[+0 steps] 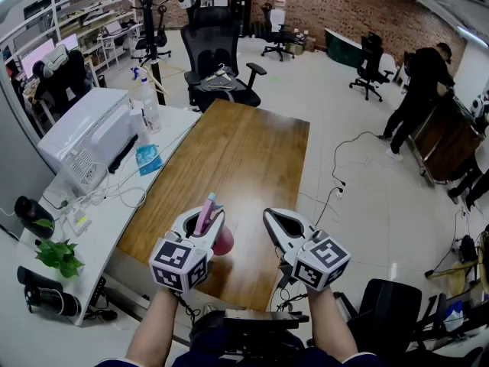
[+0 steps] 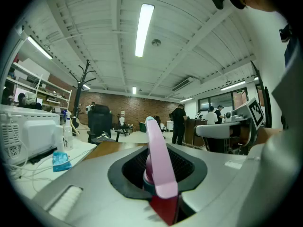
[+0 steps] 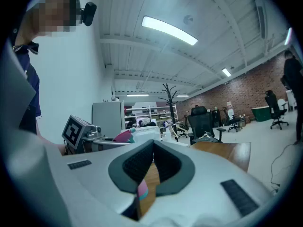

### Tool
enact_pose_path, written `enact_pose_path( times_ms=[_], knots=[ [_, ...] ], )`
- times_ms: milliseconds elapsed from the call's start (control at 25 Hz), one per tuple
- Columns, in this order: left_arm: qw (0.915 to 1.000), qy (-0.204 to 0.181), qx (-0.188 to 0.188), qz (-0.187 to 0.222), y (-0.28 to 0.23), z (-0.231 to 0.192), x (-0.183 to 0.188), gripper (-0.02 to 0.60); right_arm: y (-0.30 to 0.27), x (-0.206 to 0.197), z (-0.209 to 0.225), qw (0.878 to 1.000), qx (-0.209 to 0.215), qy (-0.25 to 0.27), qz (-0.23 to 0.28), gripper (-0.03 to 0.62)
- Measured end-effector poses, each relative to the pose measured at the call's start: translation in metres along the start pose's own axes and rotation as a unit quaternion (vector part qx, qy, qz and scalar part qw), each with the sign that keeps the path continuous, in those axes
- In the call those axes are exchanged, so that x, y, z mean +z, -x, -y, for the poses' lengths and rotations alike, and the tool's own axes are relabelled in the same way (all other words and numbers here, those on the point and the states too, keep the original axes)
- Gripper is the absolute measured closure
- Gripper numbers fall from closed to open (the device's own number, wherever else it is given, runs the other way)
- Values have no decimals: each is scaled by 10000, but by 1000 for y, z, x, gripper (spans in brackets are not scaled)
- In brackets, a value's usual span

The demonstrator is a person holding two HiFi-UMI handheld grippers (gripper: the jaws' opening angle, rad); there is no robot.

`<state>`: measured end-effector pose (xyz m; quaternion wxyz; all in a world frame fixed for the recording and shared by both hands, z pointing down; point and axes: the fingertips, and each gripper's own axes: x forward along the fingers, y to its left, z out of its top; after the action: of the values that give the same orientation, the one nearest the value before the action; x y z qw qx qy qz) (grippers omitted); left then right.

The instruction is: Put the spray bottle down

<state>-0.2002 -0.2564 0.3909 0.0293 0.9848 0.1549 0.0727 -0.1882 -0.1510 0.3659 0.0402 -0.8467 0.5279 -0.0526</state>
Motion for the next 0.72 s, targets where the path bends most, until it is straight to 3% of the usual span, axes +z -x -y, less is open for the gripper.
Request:
enact_pose_path(
  times_ms=[240, 720],
  knots=[
    [9994, -44, -331, 6, -27, 26, 2, 476, 22, 3, 29, 9995, -320, 7, 22, 592],
    [9871, -50, -1591, -160, -86, 88, -6, 476, 78, 1, 77, 9874, -1581, -83, 20, 591]
  ],
)
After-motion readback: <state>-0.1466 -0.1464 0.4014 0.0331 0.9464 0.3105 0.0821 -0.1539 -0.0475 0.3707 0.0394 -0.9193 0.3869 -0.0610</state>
